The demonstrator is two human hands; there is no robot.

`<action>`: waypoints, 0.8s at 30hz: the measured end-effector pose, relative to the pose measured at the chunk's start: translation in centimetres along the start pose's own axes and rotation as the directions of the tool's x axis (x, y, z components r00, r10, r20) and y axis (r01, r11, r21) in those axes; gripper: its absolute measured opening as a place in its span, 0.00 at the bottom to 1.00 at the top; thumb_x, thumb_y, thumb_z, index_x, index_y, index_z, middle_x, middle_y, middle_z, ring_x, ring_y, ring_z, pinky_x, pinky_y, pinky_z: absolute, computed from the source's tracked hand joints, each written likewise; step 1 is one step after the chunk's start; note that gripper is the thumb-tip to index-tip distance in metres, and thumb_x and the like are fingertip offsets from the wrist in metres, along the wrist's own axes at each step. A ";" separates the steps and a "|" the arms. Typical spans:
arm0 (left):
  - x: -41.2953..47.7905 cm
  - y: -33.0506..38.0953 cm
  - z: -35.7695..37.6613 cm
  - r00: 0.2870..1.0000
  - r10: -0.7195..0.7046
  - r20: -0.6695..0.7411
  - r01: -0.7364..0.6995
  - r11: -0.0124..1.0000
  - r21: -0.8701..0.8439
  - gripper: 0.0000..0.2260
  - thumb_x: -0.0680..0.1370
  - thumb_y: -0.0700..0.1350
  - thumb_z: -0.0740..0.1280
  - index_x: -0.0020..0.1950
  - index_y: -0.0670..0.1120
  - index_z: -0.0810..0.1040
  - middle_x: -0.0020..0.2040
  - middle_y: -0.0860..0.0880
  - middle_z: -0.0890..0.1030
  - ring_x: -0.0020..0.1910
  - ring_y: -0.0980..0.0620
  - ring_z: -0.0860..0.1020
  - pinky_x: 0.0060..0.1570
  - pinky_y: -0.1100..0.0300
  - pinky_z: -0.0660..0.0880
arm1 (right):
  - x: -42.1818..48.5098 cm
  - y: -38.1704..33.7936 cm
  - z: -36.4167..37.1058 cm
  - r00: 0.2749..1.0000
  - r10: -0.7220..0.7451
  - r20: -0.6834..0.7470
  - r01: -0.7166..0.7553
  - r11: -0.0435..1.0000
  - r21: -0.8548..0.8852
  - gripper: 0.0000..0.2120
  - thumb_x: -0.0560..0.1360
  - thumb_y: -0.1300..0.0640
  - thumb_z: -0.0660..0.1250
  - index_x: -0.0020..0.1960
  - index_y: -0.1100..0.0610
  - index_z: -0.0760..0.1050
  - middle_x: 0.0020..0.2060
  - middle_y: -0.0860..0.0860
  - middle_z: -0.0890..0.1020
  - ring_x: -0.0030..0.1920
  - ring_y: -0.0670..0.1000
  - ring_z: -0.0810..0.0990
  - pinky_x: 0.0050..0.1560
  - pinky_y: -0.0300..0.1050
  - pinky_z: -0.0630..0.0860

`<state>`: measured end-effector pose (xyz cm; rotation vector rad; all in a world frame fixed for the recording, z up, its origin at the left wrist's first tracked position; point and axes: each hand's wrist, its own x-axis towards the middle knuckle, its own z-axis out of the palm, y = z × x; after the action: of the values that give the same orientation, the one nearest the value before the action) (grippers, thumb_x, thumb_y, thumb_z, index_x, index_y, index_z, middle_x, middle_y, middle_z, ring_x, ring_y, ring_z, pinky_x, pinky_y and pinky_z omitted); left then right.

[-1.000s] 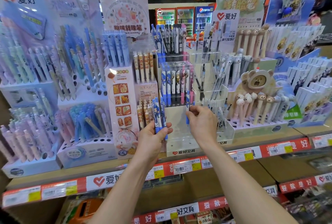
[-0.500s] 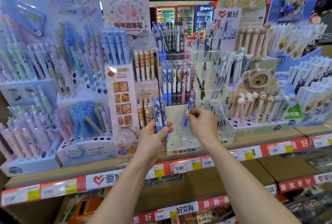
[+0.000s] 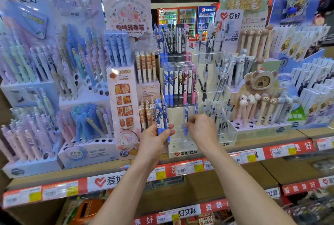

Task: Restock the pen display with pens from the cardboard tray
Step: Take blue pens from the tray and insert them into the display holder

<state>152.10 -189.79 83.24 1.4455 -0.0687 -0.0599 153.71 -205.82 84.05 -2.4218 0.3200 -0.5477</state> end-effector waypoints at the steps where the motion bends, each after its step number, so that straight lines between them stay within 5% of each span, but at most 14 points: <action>1: 0.0 0.0 0.0 1.000 0.002 0.001 -0.002 1.000 0.005 0.11 0.81 0.36 0.66 0.59 0.49 0.79 0.52 0.51 0.87 0.52 0.54 0.85 0.46 0.60 0.79 | -0.2 -0.1 -0.4 0.999 -0.015 -0.031 0.016 1.000 0.022 0.07 0.77 0.58 0.69 0.46 0.58 0.85 0.40 0.54 0.86 0.41 0.54 0.82 0.42 0.44 0.75; 4: -0.1 0.1 0.0 1.000 0.016 0.020 -0.016 1.000 0.013 0.11 0.81 0.37 0.66 0.59 0.50 0.79 0.52 0.51 0.87 0.52 0.53 0.85 0.47 0.57 0.78 | -1.2 -0.8 -1.8 0.992 -0.097 -0.083 0.108 0.984 0.138 0.06 0.78 0.55 0.70 0.49 0.55 0.84 0.41 0.47 0.85 0.40 0.46 0.79 0.43 0.39 0.70; 8: -0.4 0.2 0.3 0.997 0.010 0.079 -0.010 1.000 0.007 0.13 0.81 0.36 0.66 0.60 0.51 0.76 0.52 0.50 0.87 0.51 0.51 0.86 0.45 0.56 0.79 | -1.7 -2.2 -2.6 0.966 -0.107 0.236 -0.040 0.839 0.543 0.05 0.77 0.52 0.71 0.51 0.50 0.83 0.40 0.44 0.84 0.37 0.43 0.79 0.36 0.39 0.75; 14: -0.6 0.0 0.3 0.992 -0.016 0.123 0.018 1.000 -0.019 0.14 0.80 0.35 0.66 0.60 0.52 0.77 0.53 0.46 0.87 0.53 0.49 0.85 0.49 0.54 0.79 | -1.6 -2.7 -2.6 0.922 -0.184 0.342 -0.039 0.832 0.553 0.04 0.77 0.56 0.71 0.46 0.55 0.84 0.35 0.49 0.84 0.33 0.44 0.79 0.30 0.36 0.73; 19: -0.8 -0.3 -0.1 1.000 0.003 -0.009 -0.003 0.996 -0.094 0.08 0.80 0.35 0.67 0.57 0.45 0.79 0.53 0.47 0.86 0.53 0.51 0.85 0.54 0.54 0.80 | -0.1 -2.7 -3.5 0.952 -0.185 0.242 -0.003 0.789 0.614 0.06 0.78 0.59 0.69 0.43 0.52 0.81 0.34 0.47 0.81 0.36 0.46 0.78 0.36 0.41 0.78; 24: -0.8 -0.5 -0.5 0.997 0.025 -0.076 -0.031 0.996 -0.086 0.09 0.79 0.38 0.70 0.58 0.44 0.81 0.49 0.47 0.87 0.52 0.51 0.85 0.56 0.54 0.80 | 1.1 -2.8 -3.8 0.990 -0.125 0.072 0.073 0.864 0.498 0.04 0.78 0.55 0.70 0.46 0.53 0.82 0.37 0.48 0.84 0.35 0.45 0.80 0.43 0.46 0.81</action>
<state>151.31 -189.26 82.63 1.3575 -0.0251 0.0141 153.24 -206.07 88.86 -1.9608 0.0025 -0.4788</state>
